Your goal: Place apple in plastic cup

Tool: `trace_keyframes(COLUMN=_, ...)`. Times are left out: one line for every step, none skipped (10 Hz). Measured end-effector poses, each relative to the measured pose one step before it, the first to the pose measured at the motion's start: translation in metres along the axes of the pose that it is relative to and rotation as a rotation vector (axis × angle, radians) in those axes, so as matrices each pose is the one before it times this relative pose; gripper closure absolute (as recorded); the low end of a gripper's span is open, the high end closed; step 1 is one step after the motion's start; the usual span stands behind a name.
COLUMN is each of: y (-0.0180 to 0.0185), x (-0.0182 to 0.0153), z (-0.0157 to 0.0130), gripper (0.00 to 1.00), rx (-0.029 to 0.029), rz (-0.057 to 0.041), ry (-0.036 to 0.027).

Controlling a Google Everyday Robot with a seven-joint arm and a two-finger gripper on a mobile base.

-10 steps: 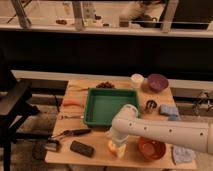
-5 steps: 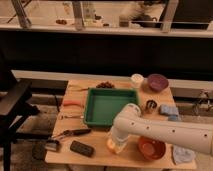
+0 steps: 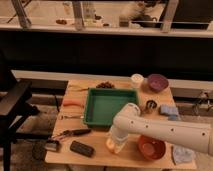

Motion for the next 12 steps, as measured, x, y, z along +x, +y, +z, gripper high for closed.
trace_keyframes(y=0.00059, x=0.00039, z=-0.00025, gripper=1.00, rx=-0.00106, rz=0.00063, ry=0.00039)
trace_keyframes(y=0.00005, x=-0.00001, z=-0.00022, gripper=1.00, rx=-0.00058, rz=0.00006, ry=-0.00001)
trace_keyframes(y=-0.00006, x=-0.00010, z=0.00006, gripper=1.00, rx=-0.00018, rz=-0.00043, ry=0.00007)
trace_keyframes(y=-0.00028, x=0.00037, z=-0.00005, gripper=1.00, rx=-0.00156, rz=0.00256, ry=-0.01027)
trace_keyframes(y=0.00128, x=0.00336, z=-0.00051, gripper=1.00, rx=-0.00259, rz=0.02121, ry=-0.04406)
trace_keyframes(y=0.00204, x=0.00522, z=-0.00117, gripper=1.00, rx=0.00002, rz=0.01854, ry=-0.03678)
trace_keyframes(y=-0.00041, x=0.00168, z=-0.00098, gripper=1.00, rx=0.00005, rz=0.00460, ry=-0.01732)
trace_keyframes(y=0.00003, x=0.00186, z=-0.00148, gripper=1.00, rx=0.00261, rz=0.00439, ry=-0.01070)
trace_keyframes(y=0.00164, x=0.00468, z=-0.00316, gripper=1.00, rx=0.00567, rz=0.00742, ry=-0.00443)
trace_keyframes(y=0.00091, x=0.00086, z=-0.00540, gripper=1.00, rx=0.00671, rz=0.00866, ry=-0.00973)
trace_keyframes(y=0.00114, x=-0.00069, z=-0.00883, gripper=1.00, rx=0.00713, rz=0.00520, ry=-0.00177)
trace_keyframes(y=0.00323, x=0.00004, z=-0.01653, gripper=1.00, rx=0.01600, rz=0.00984, ry=0.00556)
